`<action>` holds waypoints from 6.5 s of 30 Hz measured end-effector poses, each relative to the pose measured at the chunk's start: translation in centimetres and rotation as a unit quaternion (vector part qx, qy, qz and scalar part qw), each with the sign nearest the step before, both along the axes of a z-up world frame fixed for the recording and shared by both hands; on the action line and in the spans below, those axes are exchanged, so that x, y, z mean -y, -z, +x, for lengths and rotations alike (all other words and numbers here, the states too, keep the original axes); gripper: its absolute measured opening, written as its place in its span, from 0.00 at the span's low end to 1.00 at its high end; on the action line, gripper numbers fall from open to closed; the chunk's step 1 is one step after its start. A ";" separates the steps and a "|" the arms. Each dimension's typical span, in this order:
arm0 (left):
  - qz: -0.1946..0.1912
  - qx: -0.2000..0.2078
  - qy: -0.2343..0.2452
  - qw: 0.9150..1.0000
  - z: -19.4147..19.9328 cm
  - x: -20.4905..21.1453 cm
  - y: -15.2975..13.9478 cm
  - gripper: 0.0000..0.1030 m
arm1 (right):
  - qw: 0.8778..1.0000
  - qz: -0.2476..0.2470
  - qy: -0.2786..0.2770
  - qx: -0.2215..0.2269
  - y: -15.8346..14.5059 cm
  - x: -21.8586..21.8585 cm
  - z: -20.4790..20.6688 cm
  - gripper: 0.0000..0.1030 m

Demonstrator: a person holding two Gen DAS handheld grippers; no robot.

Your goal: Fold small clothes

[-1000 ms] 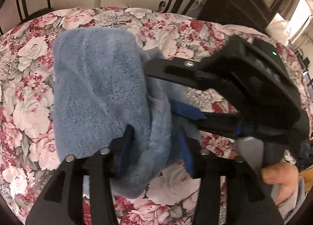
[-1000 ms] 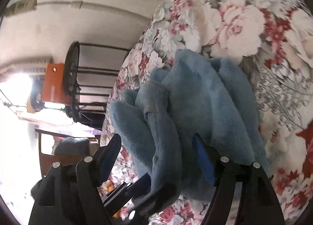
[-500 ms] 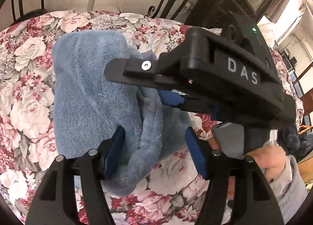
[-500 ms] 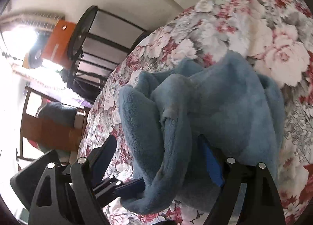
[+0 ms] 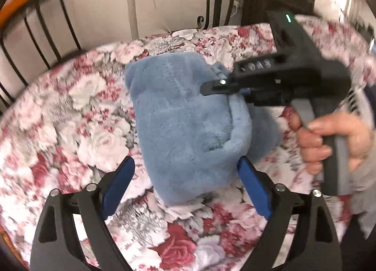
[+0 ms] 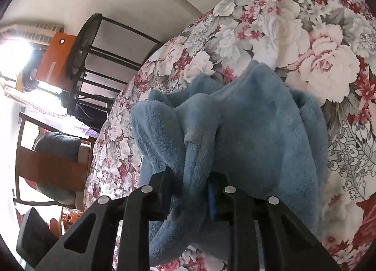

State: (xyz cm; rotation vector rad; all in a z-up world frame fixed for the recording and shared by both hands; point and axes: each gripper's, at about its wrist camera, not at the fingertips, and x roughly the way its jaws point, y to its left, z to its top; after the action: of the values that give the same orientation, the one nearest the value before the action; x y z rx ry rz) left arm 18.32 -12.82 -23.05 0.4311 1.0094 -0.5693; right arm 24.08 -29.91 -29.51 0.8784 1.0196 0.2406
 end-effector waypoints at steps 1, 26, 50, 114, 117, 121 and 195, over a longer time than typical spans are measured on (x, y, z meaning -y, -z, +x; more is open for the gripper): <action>0.024 0.021 0.013 0.999 -0.7 1.2 0.6 0.82 | 1.000 0.000 -0.002 0.002 -0.2 -0.1 0.0 0.23; -0.023 -0.059 0.077 0.995 -0.8 13.5 7.0 0.52 | 0.991 0.047 0.110 -0.056 5.7 10.7 -3.0 0.28; -0.060 -0.083 -0.175 0.979 8.3 1.9 3.5 0.87 | 0.989 -0.117 -0.049 0.078 -8.4 2.5 -7.9 0.25; -0.025 -0.065 -0.142 0.987 7.0 2.5 3.7 0.95 | 0.996 -0.084 -0.024 -0.020 -4.4 3.4 -4.0 0.06; -0.007 -0.059 -0.149 0.987 7.6 2.6 4.7 0.95 | 0.995 -0.085 -0.036 -0.025 -3.6 3.0 -4.1 0.09; 0.013 -0.073 -0.149 0.986 8.0 2.7 6.9 0.96 | 0.991 -0.104 -0.049 -0.068 -0.5 2.9 -3.8 0.07; -0.094 -0.188 -0.117 0.971 7.3 4.1 9.7 0.95 | 0.999 -0.020 0.041 -0.012 4.0 8.9 -3.5 0.82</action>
State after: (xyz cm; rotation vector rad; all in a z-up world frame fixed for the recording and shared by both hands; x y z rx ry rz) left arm 25.65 -16.96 -32.78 0.0302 1.3348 -0.5370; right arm 20.54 -38.76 -33.51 0.8863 1.0064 0.1406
